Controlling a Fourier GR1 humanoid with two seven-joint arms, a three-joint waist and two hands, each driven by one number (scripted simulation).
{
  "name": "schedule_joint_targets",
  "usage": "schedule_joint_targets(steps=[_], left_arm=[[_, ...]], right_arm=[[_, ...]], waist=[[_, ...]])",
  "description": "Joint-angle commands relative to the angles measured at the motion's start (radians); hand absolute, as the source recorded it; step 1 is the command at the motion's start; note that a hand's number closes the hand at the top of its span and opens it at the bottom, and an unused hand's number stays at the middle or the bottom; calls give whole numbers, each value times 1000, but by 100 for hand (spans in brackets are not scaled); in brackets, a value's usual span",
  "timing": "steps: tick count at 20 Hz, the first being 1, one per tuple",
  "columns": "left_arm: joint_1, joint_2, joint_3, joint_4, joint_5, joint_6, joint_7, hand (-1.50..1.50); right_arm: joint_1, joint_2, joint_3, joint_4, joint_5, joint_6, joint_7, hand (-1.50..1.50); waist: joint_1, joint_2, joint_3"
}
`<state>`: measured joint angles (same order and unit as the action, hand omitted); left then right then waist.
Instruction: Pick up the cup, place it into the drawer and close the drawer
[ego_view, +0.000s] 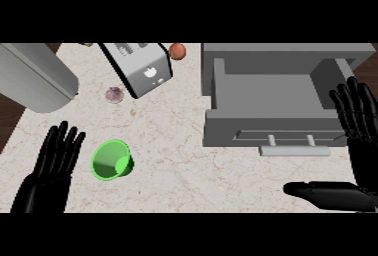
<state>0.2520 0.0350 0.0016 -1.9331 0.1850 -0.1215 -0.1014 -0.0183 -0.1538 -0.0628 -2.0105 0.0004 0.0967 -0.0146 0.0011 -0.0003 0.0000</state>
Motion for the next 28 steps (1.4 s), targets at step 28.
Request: schedule_joint_targets(steps=[28], left_arm=[[-378, 119, 264, 1233, -96, -80, -721, -150]], right_arm=[[-51, 8, -54, 56, -11, 62, -15, -150]], waist=[[-4, 1, 0]])
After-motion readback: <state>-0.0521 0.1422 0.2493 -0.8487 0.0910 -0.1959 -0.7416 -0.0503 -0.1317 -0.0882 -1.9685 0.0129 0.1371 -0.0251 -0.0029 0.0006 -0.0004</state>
